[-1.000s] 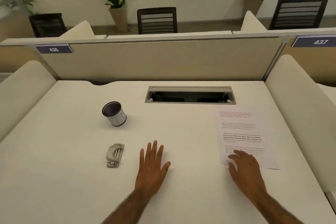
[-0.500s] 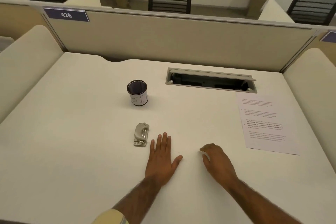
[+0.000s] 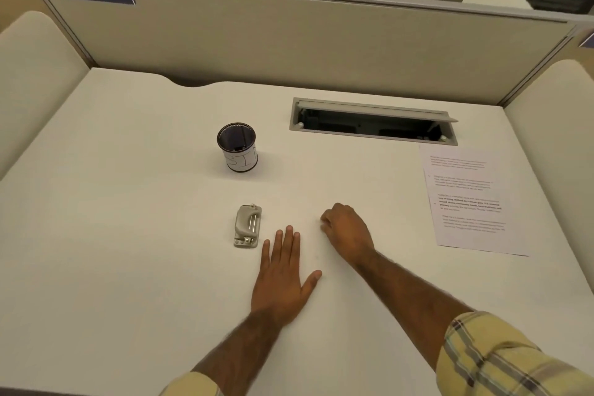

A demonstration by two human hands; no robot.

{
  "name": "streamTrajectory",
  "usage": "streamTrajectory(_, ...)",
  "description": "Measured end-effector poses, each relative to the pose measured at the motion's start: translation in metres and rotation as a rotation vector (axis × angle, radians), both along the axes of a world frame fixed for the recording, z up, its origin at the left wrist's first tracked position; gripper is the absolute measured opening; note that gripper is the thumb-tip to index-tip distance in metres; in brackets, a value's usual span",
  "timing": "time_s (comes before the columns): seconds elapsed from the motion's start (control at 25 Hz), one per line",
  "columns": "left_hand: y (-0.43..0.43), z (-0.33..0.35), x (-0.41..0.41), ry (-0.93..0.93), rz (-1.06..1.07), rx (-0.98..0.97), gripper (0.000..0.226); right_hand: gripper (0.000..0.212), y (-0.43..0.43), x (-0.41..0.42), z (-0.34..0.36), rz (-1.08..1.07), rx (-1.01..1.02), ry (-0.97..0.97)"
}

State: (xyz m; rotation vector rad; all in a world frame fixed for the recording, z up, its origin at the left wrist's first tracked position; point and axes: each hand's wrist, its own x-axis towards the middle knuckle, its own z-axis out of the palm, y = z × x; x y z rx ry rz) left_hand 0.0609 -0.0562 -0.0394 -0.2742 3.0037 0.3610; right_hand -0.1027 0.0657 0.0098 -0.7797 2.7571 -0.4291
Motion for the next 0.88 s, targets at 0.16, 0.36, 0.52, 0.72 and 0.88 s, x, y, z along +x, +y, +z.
streamTrajectory(0.16,0.0,0.001,-0.002,0.003,0.011,-0.003,0.086,0.024,-0.008,-0.009,-0.005,0.091,0.032,0.051)
streamTrajectory(0.36,-0.001,-0.001,-0.001,0.013,0.015,-0.005,0.085,0.023,-0.018,-0.01,-0.003,0.24,0.221,0.199)
streamTrajectory(0.52,0.0,-0.002,-0.001,0.021,0.021,-0.004,0.085,0.018,-0.027,-0.005,-0.001,0.272,0.366,0.246)
streamTrajectory(0.72,-0.001,-0.003,-0.002,0.023,0.02,0.0,0.085,0.015,-0.036,-0.003,-0.001,0.288,0.4,0.282)
streamTrajectory(0.88,0.0,-0.003,-0.002,0.013,0.025,0.0,0.085,0.016,-0.038,-0.005,-0.006,0.29,0.374,0.285)
